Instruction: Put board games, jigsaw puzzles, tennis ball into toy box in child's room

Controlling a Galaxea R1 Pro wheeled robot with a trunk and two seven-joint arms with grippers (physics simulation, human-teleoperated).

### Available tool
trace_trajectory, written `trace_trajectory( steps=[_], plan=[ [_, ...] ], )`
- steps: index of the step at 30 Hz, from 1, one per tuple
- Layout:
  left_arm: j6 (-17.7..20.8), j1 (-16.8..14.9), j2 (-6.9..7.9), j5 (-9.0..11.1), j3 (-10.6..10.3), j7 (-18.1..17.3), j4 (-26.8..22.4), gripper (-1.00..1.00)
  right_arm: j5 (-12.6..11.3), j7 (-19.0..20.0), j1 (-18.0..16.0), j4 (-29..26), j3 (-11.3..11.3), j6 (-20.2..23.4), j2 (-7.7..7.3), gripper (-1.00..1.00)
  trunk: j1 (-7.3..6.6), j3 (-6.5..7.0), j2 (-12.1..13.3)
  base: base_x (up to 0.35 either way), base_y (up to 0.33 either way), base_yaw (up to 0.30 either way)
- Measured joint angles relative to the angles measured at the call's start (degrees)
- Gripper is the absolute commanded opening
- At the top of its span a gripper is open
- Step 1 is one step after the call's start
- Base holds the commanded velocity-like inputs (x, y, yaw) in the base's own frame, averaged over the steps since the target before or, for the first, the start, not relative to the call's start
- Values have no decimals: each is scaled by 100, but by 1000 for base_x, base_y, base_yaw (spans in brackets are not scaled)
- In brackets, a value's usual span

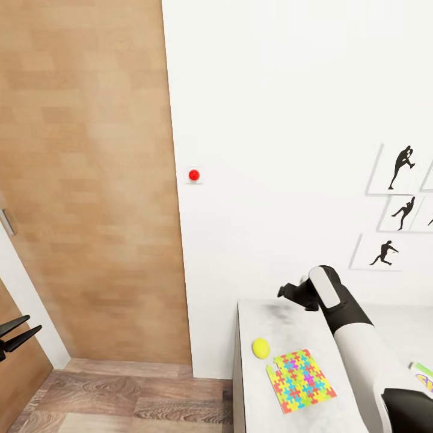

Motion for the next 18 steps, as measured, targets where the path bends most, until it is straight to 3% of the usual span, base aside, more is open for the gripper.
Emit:
trace_trajectory(
  steps=[18],
  plan=[
    [-6, 0, 0, -24, 1, 0, 1, 100, 3, -10, -5, 39, 7, 3, -200, 100, -1, -96, 8, 0, 0, 0]
  ],
)
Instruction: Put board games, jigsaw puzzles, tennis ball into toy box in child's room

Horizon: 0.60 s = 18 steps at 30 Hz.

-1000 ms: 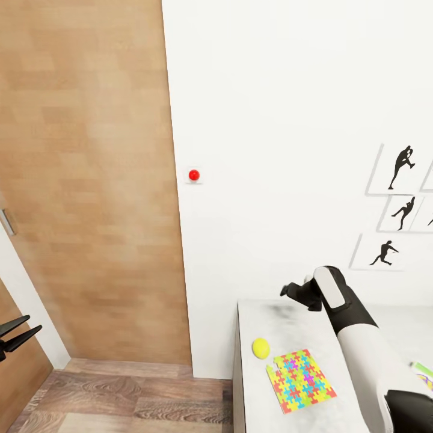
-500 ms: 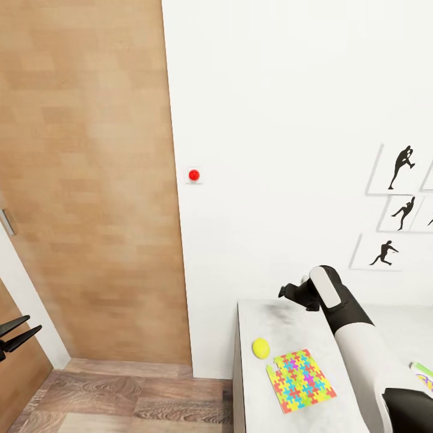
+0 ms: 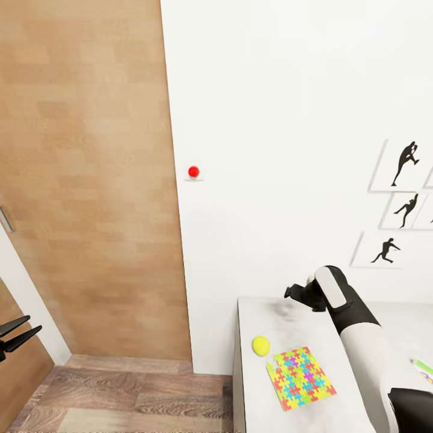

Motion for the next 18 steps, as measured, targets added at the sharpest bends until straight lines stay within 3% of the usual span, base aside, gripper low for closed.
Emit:
trace_trajectory(
  steps=[18],
  plan=[
    [-6, 1, 0, -9, 0, 0, 0, 100, 7, -130, 0, 481, 12, -15, -203, 100, 0, -168, 0, 0, 0, 0]
  ],
)
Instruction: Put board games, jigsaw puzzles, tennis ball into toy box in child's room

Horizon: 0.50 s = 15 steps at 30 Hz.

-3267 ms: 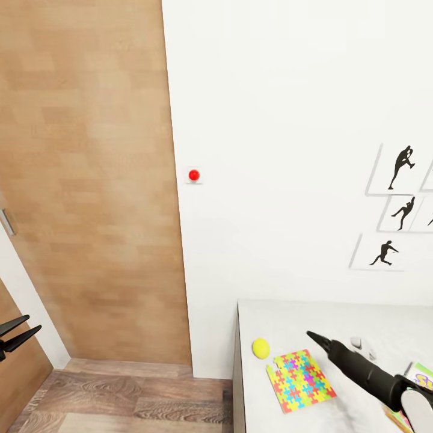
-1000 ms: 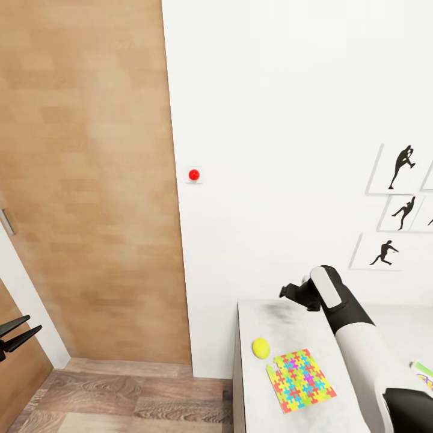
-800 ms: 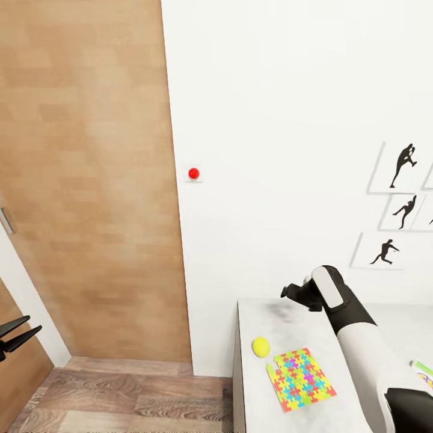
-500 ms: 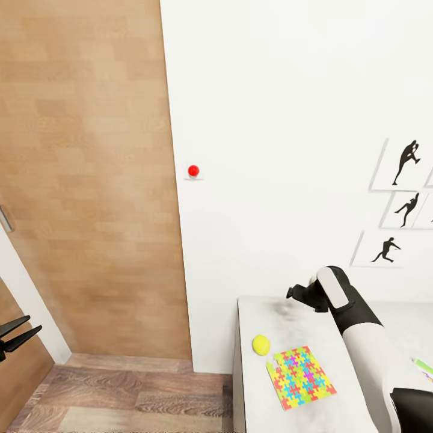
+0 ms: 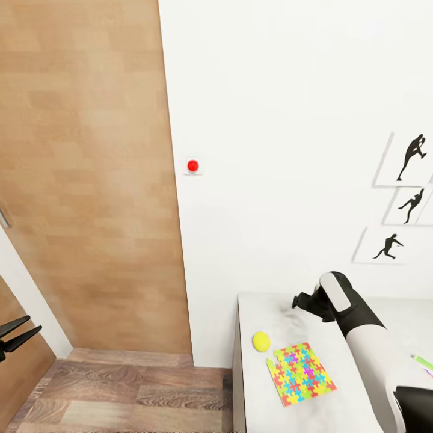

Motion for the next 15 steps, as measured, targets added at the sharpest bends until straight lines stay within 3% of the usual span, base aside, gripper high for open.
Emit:
trace_trajectory(
  steps=[15],
  plan=[
    [0, 1, -8, 0, 1, 0, -2, 100, -3, -24, 0, 110, 4, -34, -104, 100, 0, -141, 0, 0, 0, 0]
  ],
)
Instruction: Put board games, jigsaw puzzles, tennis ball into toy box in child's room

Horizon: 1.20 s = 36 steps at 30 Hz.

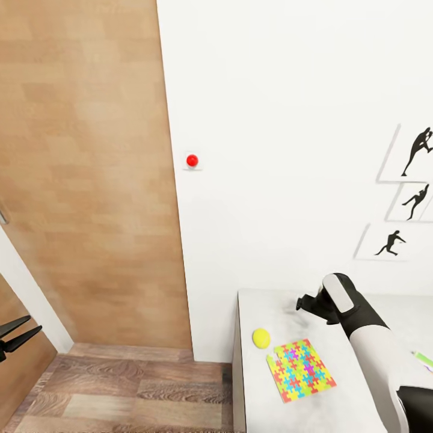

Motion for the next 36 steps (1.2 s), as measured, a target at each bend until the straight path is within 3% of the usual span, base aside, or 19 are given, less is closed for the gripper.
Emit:
trace_trajectory(
  steps=[36],
  plan=[
    [0, -1, -1, 0, -1, 0, -4, 100, 18, -1, 0, 233, 7, -273, -63, 100, 0, -338, -1, 0, 0, 0]
  ],
)
